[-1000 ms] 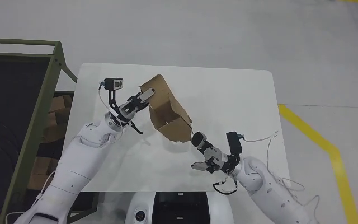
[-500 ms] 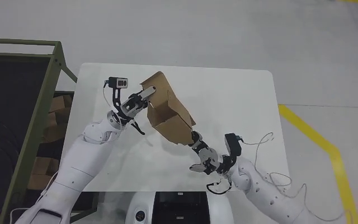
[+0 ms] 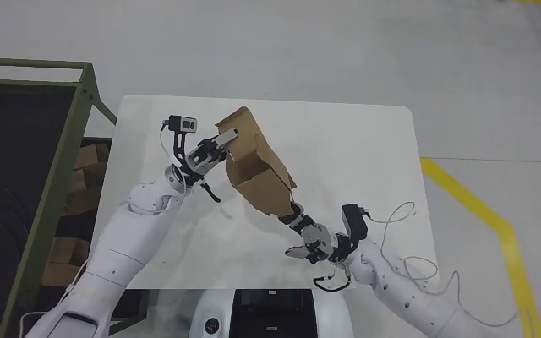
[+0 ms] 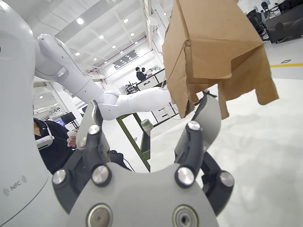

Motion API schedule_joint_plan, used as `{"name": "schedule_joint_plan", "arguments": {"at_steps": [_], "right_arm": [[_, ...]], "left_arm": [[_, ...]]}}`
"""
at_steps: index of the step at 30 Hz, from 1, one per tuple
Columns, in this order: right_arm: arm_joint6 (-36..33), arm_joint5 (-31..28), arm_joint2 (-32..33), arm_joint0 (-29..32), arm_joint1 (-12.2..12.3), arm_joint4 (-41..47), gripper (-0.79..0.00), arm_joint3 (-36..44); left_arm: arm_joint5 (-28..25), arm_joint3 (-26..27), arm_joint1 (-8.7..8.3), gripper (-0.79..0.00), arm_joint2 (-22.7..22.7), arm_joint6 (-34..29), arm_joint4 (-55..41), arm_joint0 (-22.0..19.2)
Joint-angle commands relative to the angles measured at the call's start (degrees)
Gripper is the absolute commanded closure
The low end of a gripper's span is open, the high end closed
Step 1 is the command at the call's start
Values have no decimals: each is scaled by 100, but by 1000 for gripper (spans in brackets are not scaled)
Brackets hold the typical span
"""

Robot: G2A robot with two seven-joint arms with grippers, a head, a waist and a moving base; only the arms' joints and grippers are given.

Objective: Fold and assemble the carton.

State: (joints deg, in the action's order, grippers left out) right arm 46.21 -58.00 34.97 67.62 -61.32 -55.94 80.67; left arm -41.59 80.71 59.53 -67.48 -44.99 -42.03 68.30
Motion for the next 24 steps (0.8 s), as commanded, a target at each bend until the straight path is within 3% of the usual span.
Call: {"name": "schedule_joint_plan", "arguments": {"at_steps": [1, 7, 11, 13, 24], "right_arm": [[-38, 0, -17, -58, -28, 58, -622, -68], [-288, 0, -101, -205, -144, 337, -486, -208], [-389, 0, -136, -235, -210, 387, -456, -243], [-416, 0, -132, -235, -243, 401, -388, -264], [-420, 184, 64, -61, -382, 358, -348, -278]], "left_arm": [[31, -5, 12, 0, -5, -2, 0, 0], [91, -9, 44, 0, -38, -76, -32, 6], [108, -13, 64, 0, -64, -119, -51, 12], [115, -17, 75, 0, -76, -139, -60, 15], [156, -51, 127, 0, -146, -257, -88, 23]]}}
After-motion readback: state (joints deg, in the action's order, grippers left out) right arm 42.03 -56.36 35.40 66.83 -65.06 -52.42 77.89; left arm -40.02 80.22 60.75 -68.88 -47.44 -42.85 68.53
